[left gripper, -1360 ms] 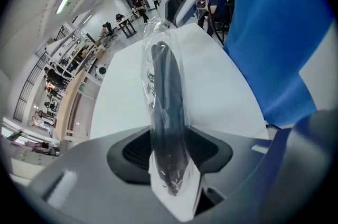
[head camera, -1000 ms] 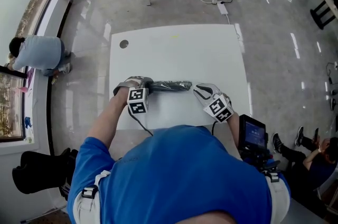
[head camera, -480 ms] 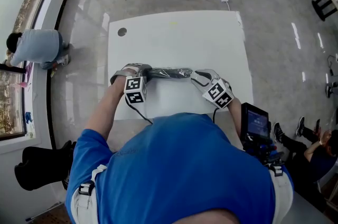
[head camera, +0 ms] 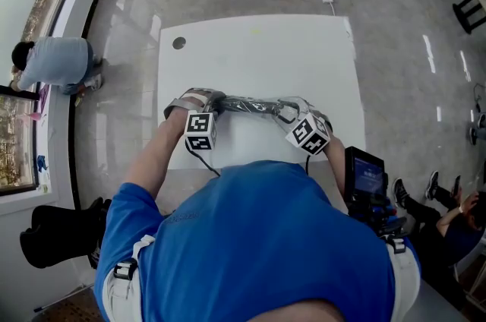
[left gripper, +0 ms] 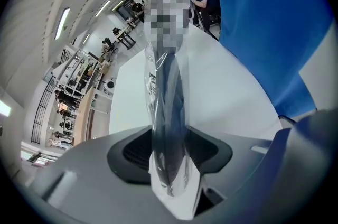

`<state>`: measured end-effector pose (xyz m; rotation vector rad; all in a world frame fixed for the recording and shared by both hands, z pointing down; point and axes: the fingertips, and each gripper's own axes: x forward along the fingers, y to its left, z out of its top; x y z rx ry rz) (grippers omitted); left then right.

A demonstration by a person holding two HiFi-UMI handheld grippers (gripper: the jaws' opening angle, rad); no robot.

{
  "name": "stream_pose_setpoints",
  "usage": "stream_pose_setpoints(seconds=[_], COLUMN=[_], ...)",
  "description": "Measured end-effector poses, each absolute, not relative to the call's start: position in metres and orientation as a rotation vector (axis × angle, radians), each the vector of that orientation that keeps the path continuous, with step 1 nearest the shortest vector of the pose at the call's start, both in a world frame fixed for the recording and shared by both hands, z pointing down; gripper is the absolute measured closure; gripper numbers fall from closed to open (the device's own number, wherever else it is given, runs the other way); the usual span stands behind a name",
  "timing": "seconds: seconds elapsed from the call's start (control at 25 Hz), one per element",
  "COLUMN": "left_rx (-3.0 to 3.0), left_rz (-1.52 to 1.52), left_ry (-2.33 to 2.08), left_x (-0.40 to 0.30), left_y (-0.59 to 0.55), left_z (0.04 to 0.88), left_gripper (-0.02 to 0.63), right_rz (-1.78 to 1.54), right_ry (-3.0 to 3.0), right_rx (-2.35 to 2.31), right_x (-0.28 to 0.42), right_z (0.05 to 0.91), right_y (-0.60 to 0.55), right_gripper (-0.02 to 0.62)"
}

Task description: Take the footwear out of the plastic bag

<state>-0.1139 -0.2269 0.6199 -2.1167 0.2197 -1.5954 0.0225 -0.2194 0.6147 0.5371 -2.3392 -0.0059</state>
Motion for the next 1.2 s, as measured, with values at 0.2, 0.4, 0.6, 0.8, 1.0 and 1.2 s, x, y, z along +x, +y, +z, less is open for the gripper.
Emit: stream_pose_setpoints(seconds=[0.2,0.4,0.6,0.8,1.0,1.2], left_rx=[-2.082,-2.085,-2.064,-2.040,-2.024,-2.003], left_rz=[-1.636,-1.668,-1.661,-1.684,-1.689,-1.696], left_ry=[0.234,0.256,0.256,0.230,0.220,0.211], left_x=[-0.125,-0.137,-0.135,-0.136,-0.132,-0.127], left_y=[-0.229,-0.233,-0.233,-0.230,-0.226,-0.222], left_z=[0.628,0.634,0.650,0.655,0.655,0.656], left_gripper=[0.411,0.438,0.457,0.461,0.462,0.462], right_rz=[-0.093,-0.098,-0.081,-0.112,-0.186,-0.244], right_ry=[-2.308,-2.287,-2.252,-2.210,-2.183,-2.141], right_rx=[0.515,0.503,0.498,0.474,0.459,0.400], right_x=[0.024,0.039,0.049,0.047,0.041,0.034], right_z=[0.616,0.627,0.641,0.645,0.645,0.650], right_y=[-0.216,-0.211,-0.205,-0.205,-0.207,-0.202], right_gripper=[0.494,0.505,0.504,0.491,0.455,0.454])
